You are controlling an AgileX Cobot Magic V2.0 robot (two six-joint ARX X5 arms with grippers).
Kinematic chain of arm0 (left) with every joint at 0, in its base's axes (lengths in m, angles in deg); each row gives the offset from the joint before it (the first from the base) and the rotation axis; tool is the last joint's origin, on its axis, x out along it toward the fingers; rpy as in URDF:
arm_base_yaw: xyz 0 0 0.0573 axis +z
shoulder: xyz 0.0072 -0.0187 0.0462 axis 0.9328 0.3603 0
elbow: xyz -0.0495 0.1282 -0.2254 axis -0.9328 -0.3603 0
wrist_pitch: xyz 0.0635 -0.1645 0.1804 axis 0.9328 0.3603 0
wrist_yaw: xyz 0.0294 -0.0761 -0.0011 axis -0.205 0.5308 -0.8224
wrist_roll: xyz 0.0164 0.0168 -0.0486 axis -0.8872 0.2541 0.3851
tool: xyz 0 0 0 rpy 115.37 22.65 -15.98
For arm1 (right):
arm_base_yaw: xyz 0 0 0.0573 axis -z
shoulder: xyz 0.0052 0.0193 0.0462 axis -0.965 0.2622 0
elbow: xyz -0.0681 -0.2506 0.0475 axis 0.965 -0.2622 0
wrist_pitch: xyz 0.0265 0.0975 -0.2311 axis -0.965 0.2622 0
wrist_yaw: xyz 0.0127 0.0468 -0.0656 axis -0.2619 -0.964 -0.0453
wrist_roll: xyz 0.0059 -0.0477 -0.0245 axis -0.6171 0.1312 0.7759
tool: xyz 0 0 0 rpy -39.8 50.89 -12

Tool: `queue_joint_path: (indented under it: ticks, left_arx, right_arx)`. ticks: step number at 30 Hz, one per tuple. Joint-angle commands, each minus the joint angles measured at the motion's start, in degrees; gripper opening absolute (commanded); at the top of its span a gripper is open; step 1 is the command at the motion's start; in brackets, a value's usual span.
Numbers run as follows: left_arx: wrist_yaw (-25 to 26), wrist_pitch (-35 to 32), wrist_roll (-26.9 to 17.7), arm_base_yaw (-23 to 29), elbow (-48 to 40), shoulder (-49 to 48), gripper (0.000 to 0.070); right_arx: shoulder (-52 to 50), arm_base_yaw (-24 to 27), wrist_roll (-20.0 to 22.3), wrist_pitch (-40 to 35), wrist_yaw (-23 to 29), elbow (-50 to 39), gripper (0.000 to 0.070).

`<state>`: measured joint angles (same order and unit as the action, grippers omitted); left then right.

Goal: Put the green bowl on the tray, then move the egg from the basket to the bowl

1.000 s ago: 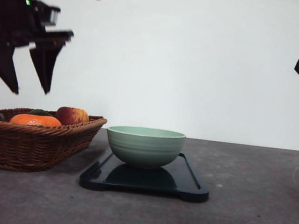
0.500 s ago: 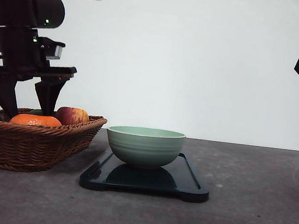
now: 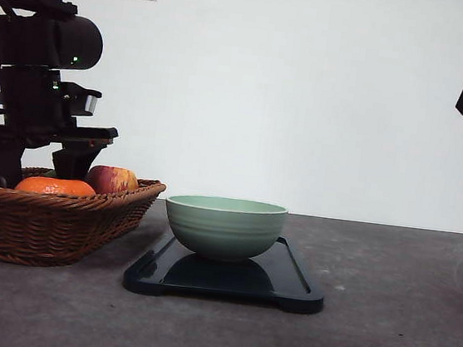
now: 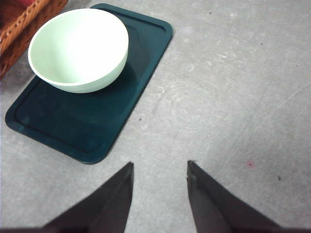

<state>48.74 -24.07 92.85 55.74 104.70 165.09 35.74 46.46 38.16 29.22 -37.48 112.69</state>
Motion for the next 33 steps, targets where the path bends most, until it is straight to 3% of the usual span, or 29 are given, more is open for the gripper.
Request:
queue_joint_path:
  ticks: [1, 4, 10, 22, 33]
  left_arx:
    - [-0.35, -0.29, 0.1, -0.15, 1.38, 1.16, 0.039]
    - [-0.35, -0.61, 0.12, -0.11, 1.38, 1.16, 0.0271]
    - [-0.35, -0.89, 0.1, -0.11, 1.38, 1.16, 0.0144]
    - [-0.33, -0.51, 0.78, -0.11, 2.53, -0.54, 0.0147]
    - [0.84, -0.85, 1.51, -1.13, 6.43, -9.37, 0.0147]
  right_arx:
    - [0.21, -0.31, -0.68, -0.39, 0.0, 0.44, 0.0214]
    - [0.22, -0.31, -0.68, -0.39, 0.0, 0.44, 0.0214]
    - [0.22, -0.31, -0.68, -0.39, 0.0, 0.44, 0.0214]
    - [0.22, -0.31, -0.68, -0.23, 0.0, 0.44, 0.0214]
    - [0.22, -0.31, -0.66, -0.26, 0.0, 0.44, 0.0214]
